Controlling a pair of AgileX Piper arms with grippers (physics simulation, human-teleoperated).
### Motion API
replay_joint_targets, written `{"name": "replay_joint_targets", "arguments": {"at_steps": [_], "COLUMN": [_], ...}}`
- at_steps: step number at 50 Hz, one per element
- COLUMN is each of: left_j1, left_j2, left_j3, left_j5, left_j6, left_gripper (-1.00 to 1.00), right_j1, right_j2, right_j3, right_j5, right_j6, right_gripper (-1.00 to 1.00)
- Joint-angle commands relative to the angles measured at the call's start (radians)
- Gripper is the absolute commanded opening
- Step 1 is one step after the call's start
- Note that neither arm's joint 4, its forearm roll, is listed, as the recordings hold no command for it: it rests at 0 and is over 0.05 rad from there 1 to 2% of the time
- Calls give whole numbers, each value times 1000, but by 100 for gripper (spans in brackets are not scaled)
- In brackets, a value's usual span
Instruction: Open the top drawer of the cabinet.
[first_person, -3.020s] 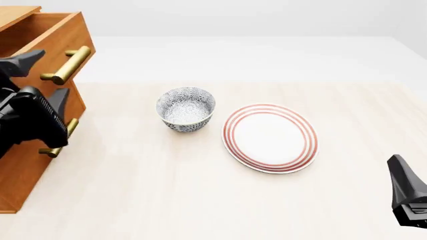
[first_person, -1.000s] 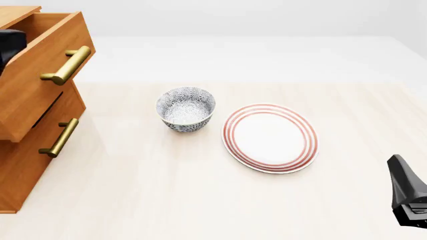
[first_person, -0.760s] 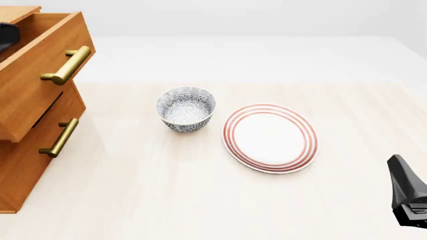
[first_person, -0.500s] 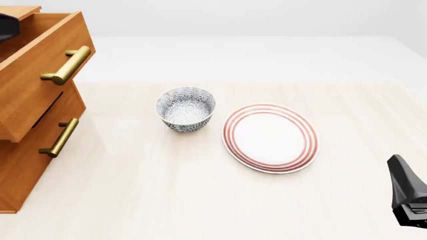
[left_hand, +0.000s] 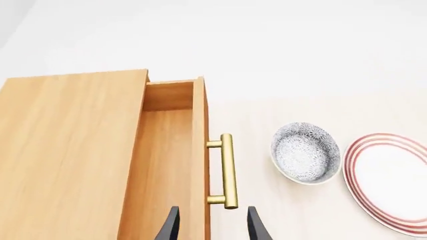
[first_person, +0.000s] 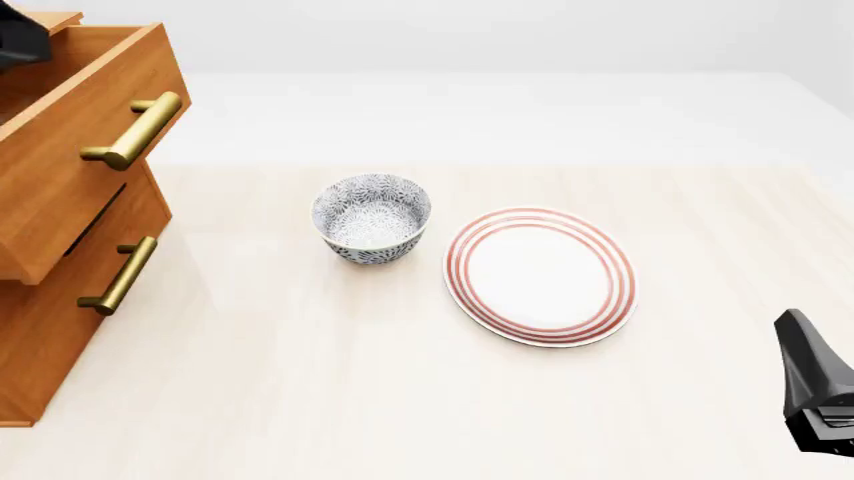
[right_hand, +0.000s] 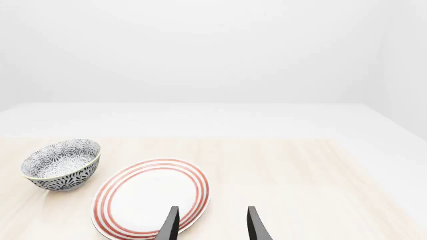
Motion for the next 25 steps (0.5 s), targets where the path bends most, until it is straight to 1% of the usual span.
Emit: {"name": "replay_joint_targets", "arguments": {"at_steps": [1,6,9,15,16,17,20,25], "left_j1": [-6,13,8,15,26,18,16,15], "left_j2": [42,43,45,70,74,76,87,93], "left_j3": [-43,-56,-55,-68,-61,-61,-44,-53], "left_j5": [74,94,105,131,137,135,138,144], "left_j6": [-27,-31,-20,-28,-16,-30,-31,-54], "left_gripper": [100,100,100,100,100,100,100,100], "right_j1": [0,0,0,0,0,0,0,0], "right_j2": [0,0,0,0,0,0,0,0], "right_j3": [1,1,1,1,1,1,1,1], "right_j5": [-1,-1,-1,-1,-1,-1,-1,-1], "right_j6": [0,0,0,0,0,0,0,0], "right_gripper": [100,100,100,100,100,100,100,100]}}
